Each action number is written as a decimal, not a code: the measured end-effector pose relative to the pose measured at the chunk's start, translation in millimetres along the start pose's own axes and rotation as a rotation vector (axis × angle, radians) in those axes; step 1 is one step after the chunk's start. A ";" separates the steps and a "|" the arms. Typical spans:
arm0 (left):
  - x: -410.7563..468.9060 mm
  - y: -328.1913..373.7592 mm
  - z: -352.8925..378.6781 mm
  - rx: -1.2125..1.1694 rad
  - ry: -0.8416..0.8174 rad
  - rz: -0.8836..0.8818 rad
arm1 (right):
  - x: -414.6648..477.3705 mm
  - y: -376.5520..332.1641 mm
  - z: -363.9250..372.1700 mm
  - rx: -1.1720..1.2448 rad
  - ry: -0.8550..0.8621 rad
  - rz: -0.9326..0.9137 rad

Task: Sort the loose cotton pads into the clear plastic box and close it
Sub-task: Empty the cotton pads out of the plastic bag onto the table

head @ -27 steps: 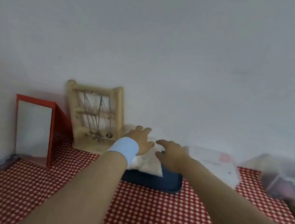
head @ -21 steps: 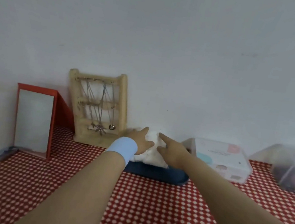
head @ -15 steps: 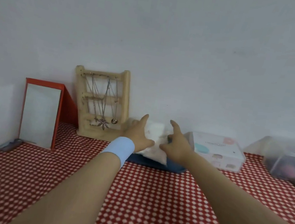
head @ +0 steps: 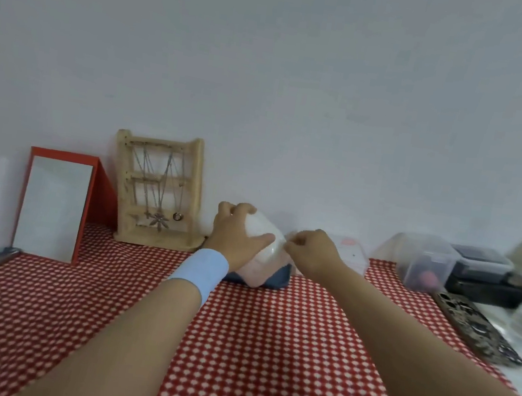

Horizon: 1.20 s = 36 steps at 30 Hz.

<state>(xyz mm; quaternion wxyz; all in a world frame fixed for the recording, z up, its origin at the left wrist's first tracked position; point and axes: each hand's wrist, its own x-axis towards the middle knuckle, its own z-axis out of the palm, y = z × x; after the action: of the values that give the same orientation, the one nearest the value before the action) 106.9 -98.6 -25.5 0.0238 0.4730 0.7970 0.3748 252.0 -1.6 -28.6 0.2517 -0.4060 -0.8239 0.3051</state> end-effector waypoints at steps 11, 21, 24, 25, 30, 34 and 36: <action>60.8 4.1 17.2 -0.003 0.025 0.042 | 51.8 6.0 -1.8 0.097 0.039 -0.143; 59.2 34.2 7.4 0.356 0.025 0.159 | 47.6 -1.6 -21.3 0.399 -0.128 0.113; 63.5 32.7 9.7 0.241 -0.151 0.020 | 46.8 -0.6 -15.1 0.489 -0.156 0.180; 64.9 31.3 9.2 0.191 -0.184 -0.012 | 48.0 0.2 -12.1 0.484 -0.165 0.181; 78.3 20.5 3.3 0.069 -0.295 -0.032 | 58.6 8.7 -3.8 0.516 -0.210 0.202; 75.3 19.0 8.5 0.038 -0.334 -0.033 | 58.4 17.5 0.7 0.544 -0.231 0.201; 67.5 19.4 13.4 0.029 -0.279 -0.014 | 55.1 22.9 0.6 0.572 -0.222 0.187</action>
<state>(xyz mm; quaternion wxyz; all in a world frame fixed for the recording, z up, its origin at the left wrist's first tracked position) 89.3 -33.5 -1.6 0.1300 0.5153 0.7945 0.2939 233.4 54.6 -36.0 0.2352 -0.3570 -0.6863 0.5884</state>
